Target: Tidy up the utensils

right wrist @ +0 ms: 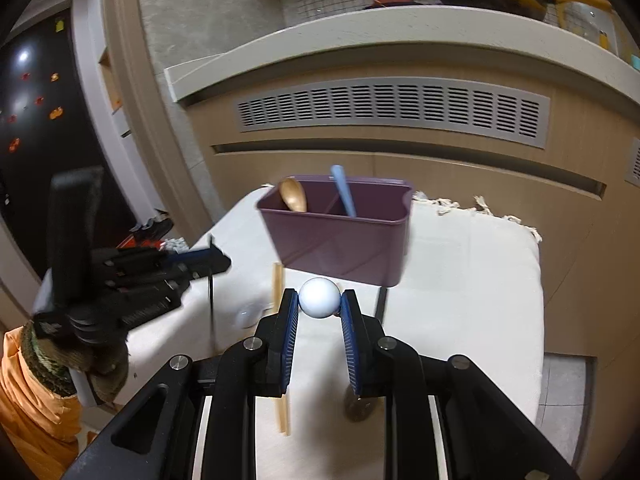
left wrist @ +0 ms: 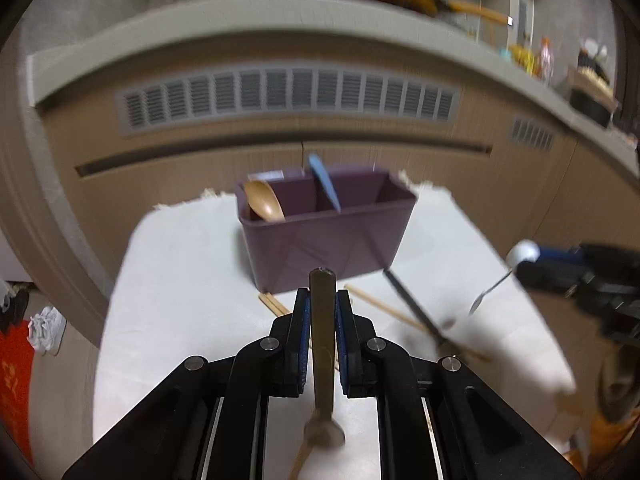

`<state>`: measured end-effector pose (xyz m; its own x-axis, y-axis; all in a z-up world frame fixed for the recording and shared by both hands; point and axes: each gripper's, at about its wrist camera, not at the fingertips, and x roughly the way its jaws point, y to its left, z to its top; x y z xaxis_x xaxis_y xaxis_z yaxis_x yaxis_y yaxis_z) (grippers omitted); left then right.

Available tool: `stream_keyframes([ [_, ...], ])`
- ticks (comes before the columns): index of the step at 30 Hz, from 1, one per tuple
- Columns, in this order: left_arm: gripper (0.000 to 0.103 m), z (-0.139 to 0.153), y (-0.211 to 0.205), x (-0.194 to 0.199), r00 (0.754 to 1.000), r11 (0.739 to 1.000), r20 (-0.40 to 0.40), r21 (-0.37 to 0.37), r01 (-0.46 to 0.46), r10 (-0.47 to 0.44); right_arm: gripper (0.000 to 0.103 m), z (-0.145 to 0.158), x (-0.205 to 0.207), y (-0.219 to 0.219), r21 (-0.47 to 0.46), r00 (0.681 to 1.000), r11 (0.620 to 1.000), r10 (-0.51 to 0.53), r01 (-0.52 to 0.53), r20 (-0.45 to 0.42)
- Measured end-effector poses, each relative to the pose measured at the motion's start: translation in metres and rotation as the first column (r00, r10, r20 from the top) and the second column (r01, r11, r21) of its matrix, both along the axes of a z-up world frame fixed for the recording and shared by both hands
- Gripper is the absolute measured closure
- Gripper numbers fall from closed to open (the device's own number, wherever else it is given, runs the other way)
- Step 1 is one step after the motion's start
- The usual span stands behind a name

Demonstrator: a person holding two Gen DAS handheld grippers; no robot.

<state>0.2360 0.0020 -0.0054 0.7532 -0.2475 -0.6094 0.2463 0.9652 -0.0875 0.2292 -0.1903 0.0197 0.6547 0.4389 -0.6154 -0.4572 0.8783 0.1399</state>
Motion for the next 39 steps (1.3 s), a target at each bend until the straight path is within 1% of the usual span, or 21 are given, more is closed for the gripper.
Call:
stream_keyframes([
  [1, 0.091, 0.006, 0.002, -0.007, 1.000, 1.000, 0.021, -0.004, -0.004, 0.004, 0.082, 0.002, -0.003, 0.002, -0.001, 1.000, 1.000, 0.007, -0.007, 0.006],
  [2, 0.091, 0.014, 0.002, -0.004, 0.999, 1.000, 0.033, -0.002, -0.008, 0.008, 0.082, 0.005, -0.007, 0.004, -0.001, 1.000, 1.000, 0.013, -0.013, 0.014],
  [6, 0.092, 0.032, 0.008, -0.020, 0.995, 0.999, 0.095, -0.021, -0.031, 0.033, 0.082, 0.020, -0.016, 0.009, 0.008, 0.998, 1.000, 0.026, -0.026, 0.050],
  [9, 0.092, 0.055, 0.005, -0.017, 0.989, 0.999, 0.148, -0.039, -0.023, 0.029, 0.082, 0.040, -0.018, 0.011, 0.015, 0.996, 1.000, 0.025, -0.026, 0.089],
  [10, 0.092, 0.065, 0.004, -0.017, 0.985, 0.999, 0.173, -0.039, -0.020, 0.026, 0.082, 0.051, -0.017, 0.011, 0.022, 0.994, 0.999, 0.026, -0.028, 0.107],
  [12, 0.092, 0.099, 0.004, -0.017, 0.968, 0.999, 0.249, -0.034, -0.013, 0.021, 0.082, 0.076, -0.013, 0.010, 0.047, 0.989, 0.998, 0.022, -0.030, 0.148],
  [13, 0.092, 0.118, 0.002, -0.017, 0.955, 1.000, 0.297, -0.022, -0.011, 0.017, 0.082, 0.094, -0.010, 0.009, 0.059, 0.984, 0.998, 0.020, -0.031, 0.178],
  [15, 0.092, 0.148, 0.000, -0.013, 0.934, 1.000, 0.357, -0.006, -0.011, 0.013, 0.082, 0.126, -0.004, 0.009, 0.080, 0.972, 0.996, 0.010, -0.030, 0.236],
  [16, 0.092, 0.164, 0.000, -0.009, 0.923, 1.000, 0.385, -0.011, -0.016, 0.019, 0.082, 0.147, 0.001, 0.009, 0.091, 0.963, 0.995, 0.002, -0.027, 0.270],
  [17, 0.092, 0.177, 0.002, -0.005, 0.913, 1.000, 0.407, -0.020, -0.018, 0.025, 0.082, 0.160, 0.006, 0.009, 0.098, 0.958, 0.995, 0.000, -0.029, 0.287],
  [20, 0.092, 0.203, 0.004, 0.007, 0.886, 0.999, 0.462, -0.038, -0.024, 0.039, 0.082, 0.188, 0.025, 0.010, 0.122, 0.950, 0.992, -0.018, -0.021, 0.311],
  [22, 0.092, 0.211, 0.006, 0.018, 0.877, 0.999, 0.478, -0.049, -0.023, 0.043, 0.082, 0.192, 0.040, 0.010, 0.139, 0.954, 0.990, -0.025, -0.018, 0.300],
  [25, 0.092, 0.208, 0.009, 0.038, 0.883, 0.998, 0.468, -0.064, -0.016, 0.044, 0.082, 0.183, 0.064, 0.012, 0.149, 0.963, 0.989, -0.025, -0.016, 0.269],
  [29, 0.092, 0.184, 0.007, 0.066, 0.897, 0.998, 0.440, -0.050, -0.028, 0.047, 0.082, 0.150, 0.093, 0.019, 0.138, 0.979, 0.990, -0.028, 0.000, 0.202],
  [30, 0.092, 0.174, 0.007, 0.076, 0.906, 0.999, 0.421, -0.045, -0.031, 0.047, 0.082, 0.136, 0.104, 0.022, 0.134, 0.985, 0.991, -0.024, 0.001, 0.170],
  [33, 0.092, 0.145, 0.009, 0.097, 0.936, 0.998, 0.348, -0.048, -0.036, 0.050, 0.082, 0.103, 0.129, 0.025, 0.131, 0.996, 0.991, -0.028, 0.016, 0.087],
  [35, 0.092, 0.123, 0.015, 0.107, 0.959, 0.998, 0.279, -0.061, -0.031, 0.047, 0.082, 0.084, 0.143, 0.022, 0.145, 0.999, 0.989, -0.038, 0.034, 0.026],
  [37, 0.092, 0.095, 0.018, 0.109, 0.977, 0.998, 0.212, -0.055, -0.004, 0.016, 0.082, 0.074, 0.146, 0.018, 0.150, 0.999, 0.988, -0.039, 0.039, -0.002],
  [39, 0.090, 0.063, 0.017, 0.106, 0.989, 1.000, 0.145, -0.015, 0.015, -0.013, 0.082, 0.065, 0.139, 0.014, 0.130, 0.999, 0.991, -0.044, 0.043, 0.004],
])
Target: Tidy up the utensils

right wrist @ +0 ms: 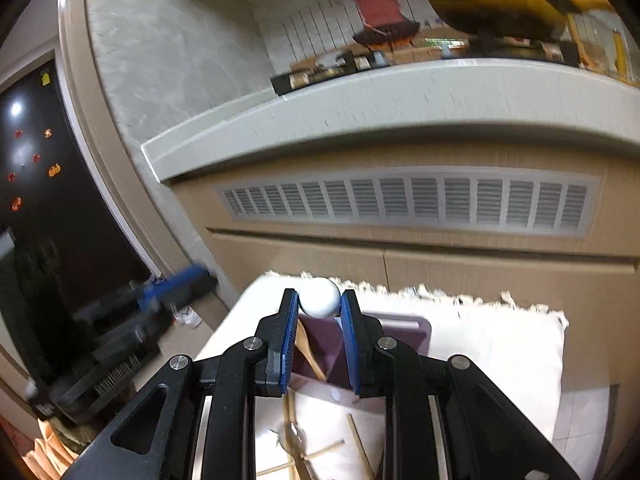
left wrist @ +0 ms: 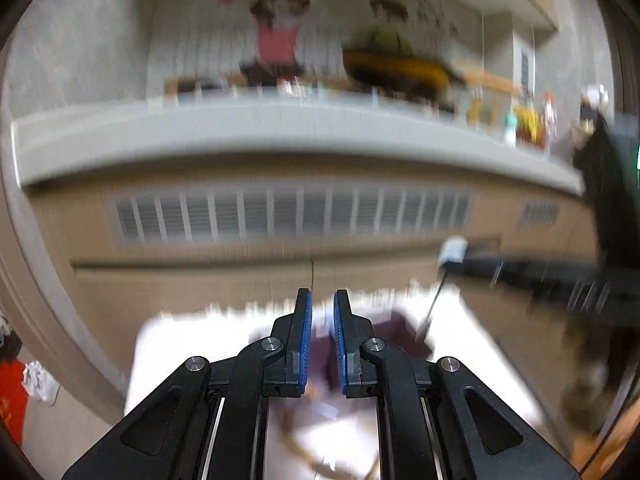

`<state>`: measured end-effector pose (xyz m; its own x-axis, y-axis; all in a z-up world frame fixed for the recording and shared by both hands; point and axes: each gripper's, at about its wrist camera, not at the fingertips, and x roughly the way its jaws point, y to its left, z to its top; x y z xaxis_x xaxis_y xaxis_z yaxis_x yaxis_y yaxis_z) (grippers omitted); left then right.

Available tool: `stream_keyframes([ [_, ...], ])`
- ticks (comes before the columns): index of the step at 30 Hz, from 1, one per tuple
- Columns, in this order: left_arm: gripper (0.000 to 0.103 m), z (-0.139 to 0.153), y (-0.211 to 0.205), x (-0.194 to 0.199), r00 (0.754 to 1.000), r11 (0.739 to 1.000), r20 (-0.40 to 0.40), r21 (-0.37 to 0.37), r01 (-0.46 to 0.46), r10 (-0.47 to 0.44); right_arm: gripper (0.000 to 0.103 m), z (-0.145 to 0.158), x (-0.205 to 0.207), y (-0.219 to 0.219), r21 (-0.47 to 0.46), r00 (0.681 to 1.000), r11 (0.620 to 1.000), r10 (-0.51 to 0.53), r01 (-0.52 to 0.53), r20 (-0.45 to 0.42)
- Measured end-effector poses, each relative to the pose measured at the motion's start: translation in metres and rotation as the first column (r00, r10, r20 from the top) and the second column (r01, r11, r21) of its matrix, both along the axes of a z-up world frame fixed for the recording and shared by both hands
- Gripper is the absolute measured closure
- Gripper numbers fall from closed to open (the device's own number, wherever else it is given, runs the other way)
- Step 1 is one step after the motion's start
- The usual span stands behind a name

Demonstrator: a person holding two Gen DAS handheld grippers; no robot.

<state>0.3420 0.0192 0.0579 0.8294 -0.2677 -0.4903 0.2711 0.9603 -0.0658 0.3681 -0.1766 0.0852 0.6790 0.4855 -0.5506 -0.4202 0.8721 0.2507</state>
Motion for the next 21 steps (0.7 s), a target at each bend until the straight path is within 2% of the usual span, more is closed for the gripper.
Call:
stream_keyframes([
  [2, 0.090, -0.036, 0.000, -0.004, 0.995, 1.000, -0.100, 0.022, 0.006, -0.004, 0.082, -0.004, -0.013, -0.004, -0.023, 1.000, 1.000, 0.010, -0.009, 0.010],
  [5, 0.087, -0.083, -0.002, -0.007, 0.959, 1.000, -0.284, 0.019, 0.024, -0.018, 0.082, -0.010, -0.033, -0.008, -0.044, 0.999, 0.998, 0.038, -0.038, -0.005],
  [7, 0.078, -0.112, -0.002, -0.007, 0.916, 1.000, -0.401, 0.014, 0.003, 0.003, 0.082, -0.018, -0.047, -0.008, -0.069, 0.998, 0.996, 0.054, -0.055, -0.018],
  [8, 0.077, -0.126, 0.000, -0.006, 0.885, 1.000, -0.465, 0.001, -0.017, 0.016, 0.082, -0.022, -0.052, -0.007, -0.084, 0.998, 0.995, 0.059, -0.060, -0.023],
  [11, 0.067, -0.151, 0.005, -0.005, 0.818, 0.994, -0.575, -0.093, -0.060, -0.005, 0.082, -0.038, -0.073, -0.007, -0.138, 0.998, 0.988, 0.065, -0.068, -0.025],
  [13, 0.060, -0.157, 0.008, -0.004, 0.795, 0.985, -0.606, -0.139, -0.103, -0.002, 0.082, -0.050, -0.084, -0.007, -0.169, 0.998, 0.983, 0.063, -0.066, -0.027],
  [17, 0.045, -0.156, 0.007, 0.002, 0.788, 0.968, -0.615, -0.185, -0.172, 0.022, 0.082, -0.072, -0.092, -0.016, -0.152, 0.995, 0.986, 0.064, -0.075, -0.081],
  [21, 0.044, -0.159, -0.003, 0.016, 0.781, 0.967, -0.617, -0.131, -0.219, 0.093, 0.082, -0.084, -0.093, -0.024, -0.137, 0.993, 0.989, 0.044, -0.059, -0.106],
])
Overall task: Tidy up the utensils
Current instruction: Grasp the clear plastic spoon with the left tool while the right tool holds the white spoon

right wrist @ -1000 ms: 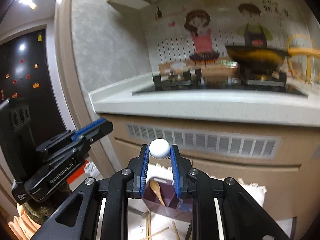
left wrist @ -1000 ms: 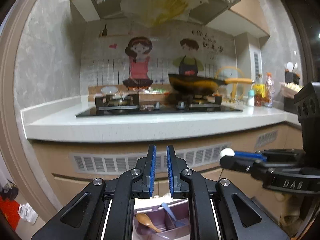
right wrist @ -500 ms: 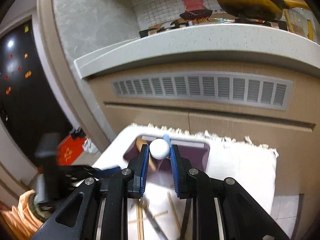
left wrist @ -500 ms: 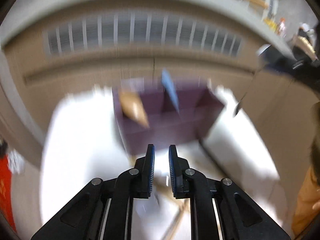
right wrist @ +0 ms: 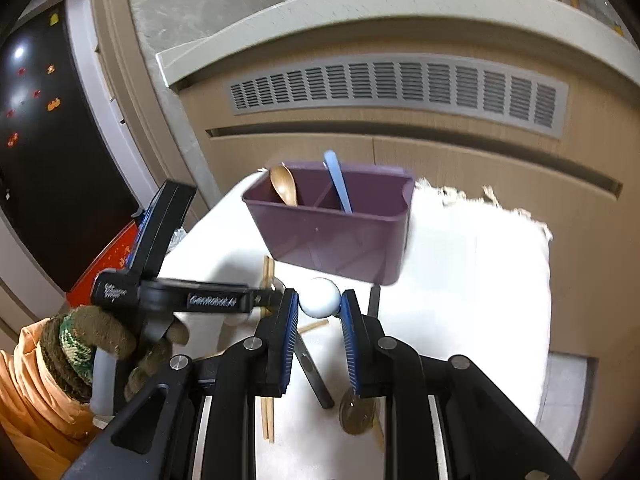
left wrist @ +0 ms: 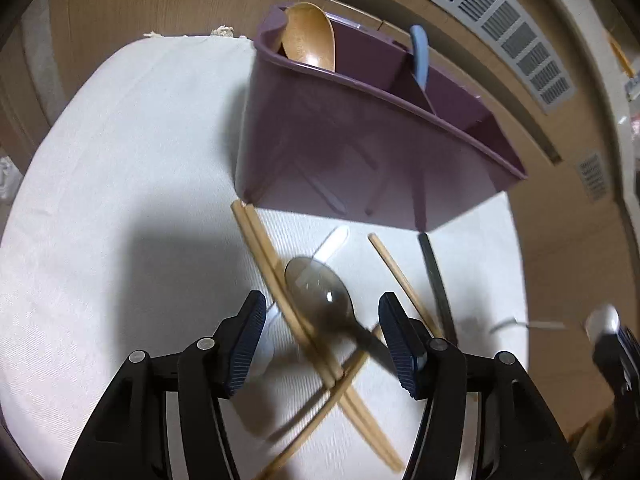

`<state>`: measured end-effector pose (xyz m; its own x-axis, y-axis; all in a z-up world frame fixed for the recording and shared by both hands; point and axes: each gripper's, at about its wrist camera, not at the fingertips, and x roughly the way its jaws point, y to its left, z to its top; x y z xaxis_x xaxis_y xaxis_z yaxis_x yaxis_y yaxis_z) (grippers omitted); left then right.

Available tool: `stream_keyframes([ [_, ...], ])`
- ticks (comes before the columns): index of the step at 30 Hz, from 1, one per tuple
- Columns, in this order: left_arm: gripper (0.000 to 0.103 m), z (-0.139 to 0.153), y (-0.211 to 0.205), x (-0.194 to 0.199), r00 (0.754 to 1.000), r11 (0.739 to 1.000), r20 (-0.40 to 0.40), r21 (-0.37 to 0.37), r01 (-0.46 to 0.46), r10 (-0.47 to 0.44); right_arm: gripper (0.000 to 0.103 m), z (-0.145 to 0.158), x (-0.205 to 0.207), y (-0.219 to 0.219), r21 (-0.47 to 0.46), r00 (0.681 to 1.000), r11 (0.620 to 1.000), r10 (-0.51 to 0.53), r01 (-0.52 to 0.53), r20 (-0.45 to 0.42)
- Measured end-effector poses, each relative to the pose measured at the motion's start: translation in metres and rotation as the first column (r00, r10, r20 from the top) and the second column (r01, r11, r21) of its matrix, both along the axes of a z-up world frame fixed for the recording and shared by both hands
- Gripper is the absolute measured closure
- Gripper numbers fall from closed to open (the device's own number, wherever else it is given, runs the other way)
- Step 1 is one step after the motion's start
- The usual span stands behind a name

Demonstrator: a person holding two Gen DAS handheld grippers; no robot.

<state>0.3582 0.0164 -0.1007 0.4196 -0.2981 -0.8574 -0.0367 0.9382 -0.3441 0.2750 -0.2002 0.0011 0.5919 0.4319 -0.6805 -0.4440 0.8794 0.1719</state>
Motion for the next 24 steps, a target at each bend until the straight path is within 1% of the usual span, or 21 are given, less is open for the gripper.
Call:
stream_keyframes([
  [3, 0.044, -0.006, -0.016, 0.006, 1.000, 0.997, -0.004, 0.073, -0.030, 0.030, 0.082, -0.004, -0.003, -0.006, -0.001, 1.000, 1.000, -0.017, 0.017, 0.013],
  [5, 0.044, -0.010, -0.029, 0.003, 0.999, 0.991, 0.013, 0.126, -0.053, 0.051, 0.082, -0.005, -0.006, -0.008, -0.006, 0.999, 1.000, -0.027, 0.027, 0.031],
  [9, 0.044, -0.012, -0.047, -0.012, 0.994, 0.979, 0.067, 0.183, -0.093, 0.082, 0.082, -0.009, -0.010, -0.015, -0.006, 0.996, 0.998, -0.055, 0.056, 0.068],
  [12, 0.044, -0.013, -0.061, -0.014, 0.993, 0.970, 0.099, 0.227, -0.091, 0.070, 0.082, -0.016, -0.010, -0.022, 0.019, 0.996, 0.998, -0.068, 0.067, 0.053],
  [13, 0.053, -0.013, -0.066, -0.014, 0.992, 0.965, 0.112, 0.248, -0.080, 0.054, 0.082, -0.018, -0.010, -0.024, 0.024, 0.996, 0.997, -0.070, 0.069, 0.047],
  [14, 0.060, -0.013, -0.071, -0.016, 0.991, 0.960, 0.132, 0.274, -0.063, 0.027, 0.082, -0.019, -0.010, -0.026, 0.031, 0.996, 0.997, -0.074, 0.073, 0.041],
  [15, 0.072, -0.012, -0.074, -0.018, 0.989, 0.956, 0.150, 0.287, -0.054, 0.010, 0.082, -0.020, -0.011, -0.029, 0.039, 0.996, 0.996, -0.077, 0.075, 0.036],
  [16, 0.077, -0.008, -0.076, -0.022, 0.984, 0.954, 0.175, 0.296, -0.041, -0.012, 0.082, -0.021, -0.012, -0.031, 0.044, 0.996, 0.996, -0.078, 0.077, 0.035],
  [17, 0.089, -0.005, -0.076, -0.025, 0.982, 0.954, 0.188, 0.297, -0.027, -0.031, 0.082, -0.020, -0.013, -0.032, 0.048, 0.996, 0.996, -0.078, 0.077, 0.034],
  [18, 0.094, -0.002, -0.076, -0.029, 0.978, 0.955, 0.202, 0.297, -0.018, -0.045, 0.082, -0.020, -0.014, -0.034, 0.051, 0.997, 0.996, -0.075, 0.074, 0.034],
  [20, 0.097, 0.009, -0.078, -0.040, 0.965, 0.947, 0.252, 0.320, -0.018, -0.067, 0.082, -0.019, -0.016, -0.034, 0.051, 0.997, 0.996, -0.070, 0.068, 0.031],
  [22, 0.098, 0.020, -0.083, -0.050, 0.947, 0.936, 0.308, 0.351, -0.023, -0.092, 0.082, -0.019, -0.016, -0.032, 0.055, 0.998, 0.996, -0.065, 0.064, 0.021],
  [24, 0.098, 0.030, -0.086, -0.062, 0.932, 0.934, 0.345, 0.357, -0.021, -0.111, 0.082, -0.019, -0.016, -0.030, 0.058, 0.998, 0.996, -0.062, 0.062, 0.012],
])
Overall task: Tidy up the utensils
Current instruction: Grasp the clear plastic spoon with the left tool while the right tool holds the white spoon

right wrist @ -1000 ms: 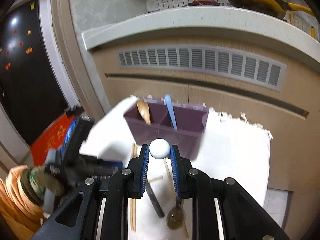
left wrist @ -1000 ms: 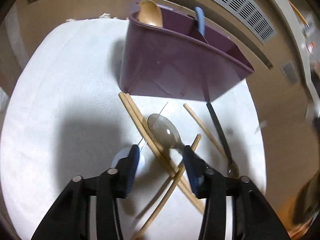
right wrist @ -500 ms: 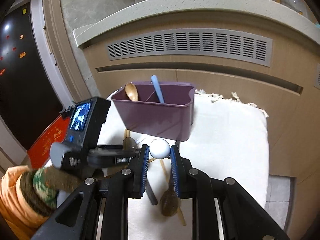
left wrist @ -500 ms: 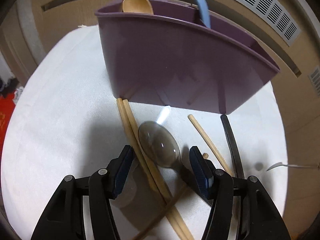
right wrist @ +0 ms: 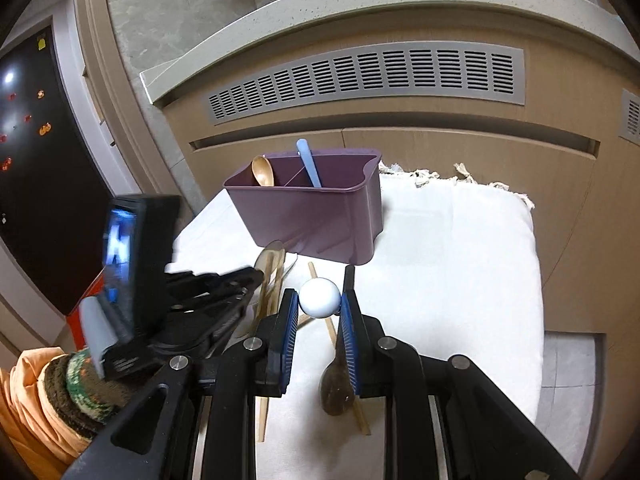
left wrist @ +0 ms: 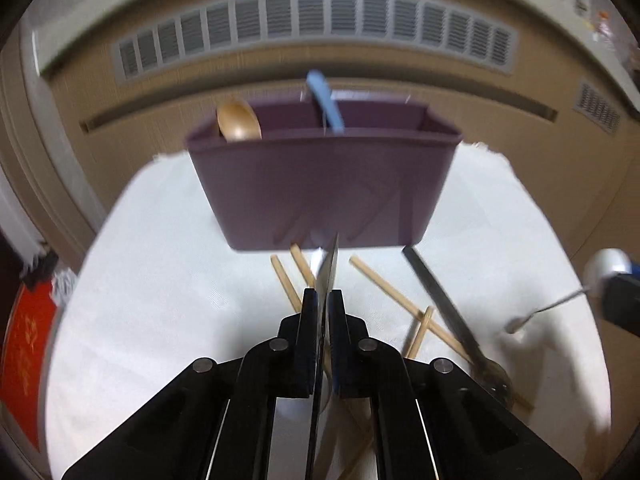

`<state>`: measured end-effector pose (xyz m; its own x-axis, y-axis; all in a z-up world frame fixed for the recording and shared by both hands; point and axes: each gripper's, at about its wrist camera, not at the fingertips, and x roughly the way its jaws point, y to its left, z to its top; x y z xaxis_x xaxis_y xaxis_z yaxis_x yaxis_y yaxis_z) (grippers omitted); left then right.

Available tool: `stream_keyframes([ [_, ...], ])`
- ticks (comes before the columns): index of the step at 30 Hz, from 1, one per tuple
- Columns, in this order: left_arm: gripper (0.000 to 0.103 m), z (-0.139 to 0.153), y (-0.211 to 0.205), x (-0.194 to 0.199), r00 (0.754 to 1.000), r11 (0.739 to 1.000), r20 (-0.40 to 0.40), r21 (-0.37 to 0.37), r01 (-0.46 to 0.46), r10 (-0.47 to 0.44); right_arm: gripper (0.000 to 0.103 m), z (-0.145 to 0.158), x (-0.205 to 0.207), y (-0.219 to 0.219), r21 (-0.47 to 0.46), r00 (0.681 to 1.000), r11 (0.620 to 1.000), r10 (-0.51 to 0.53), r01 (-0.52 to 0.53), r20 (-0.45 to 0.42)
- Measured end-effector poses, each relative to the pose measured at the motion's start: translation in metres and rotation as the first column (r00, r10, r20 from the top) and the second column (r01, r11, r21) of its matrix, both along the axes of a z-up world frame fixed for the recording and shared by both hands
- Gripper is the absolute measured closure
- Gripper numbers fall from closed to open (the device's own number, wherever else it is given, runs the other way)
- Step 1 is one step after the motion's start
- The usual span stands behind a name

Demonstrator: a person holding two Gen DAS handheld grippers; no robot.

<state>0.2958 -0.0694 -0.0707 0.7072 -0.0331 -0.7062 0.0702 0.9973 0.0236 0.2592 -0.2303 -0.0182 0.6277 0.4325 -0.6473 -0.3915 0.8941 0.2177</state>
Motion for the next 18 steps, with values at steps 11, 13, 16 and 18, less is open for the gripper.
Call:
stream_keyframes([
  [11, 0.098, 0.015, 0.038, -0.029, 0.999, 0.999, 0.023, -0.033, 0.044, -0.043, 0.082, 0.005, -0.006, 0.018, -0.008, 0.999, 0.999, 0.035, -0.035, -0.029],
  [13, 0.098, 0.011, 0.040, -0.028, 0.999, 0.999, 0.017, -0.026, 0.041, -0.041, 0.082, 0.003, -0.006, 0.020, -0.010, 0.999, 0.999, 0.037, -0.037, -0.037],
  [16, 0.096, 0.006, 0.039, -0.027, 0.999, 0.999, 0.006, -0.017, 0.041, -0.041, 0.082, 0.000, -0.005, 0.021, -0.003, 0.998, 0.999, 0.044, -0.044, -0.047],
  [18, 0.096, 0.003, 0.036, -0.025, 0.999, 0.999, -0.004, -0.014, 0.045, -0.045, 0.082, 0.000, -0.005, 0.019, 0.001, 0.998, 0.999, 0.047, -0.047, -0.044],
])
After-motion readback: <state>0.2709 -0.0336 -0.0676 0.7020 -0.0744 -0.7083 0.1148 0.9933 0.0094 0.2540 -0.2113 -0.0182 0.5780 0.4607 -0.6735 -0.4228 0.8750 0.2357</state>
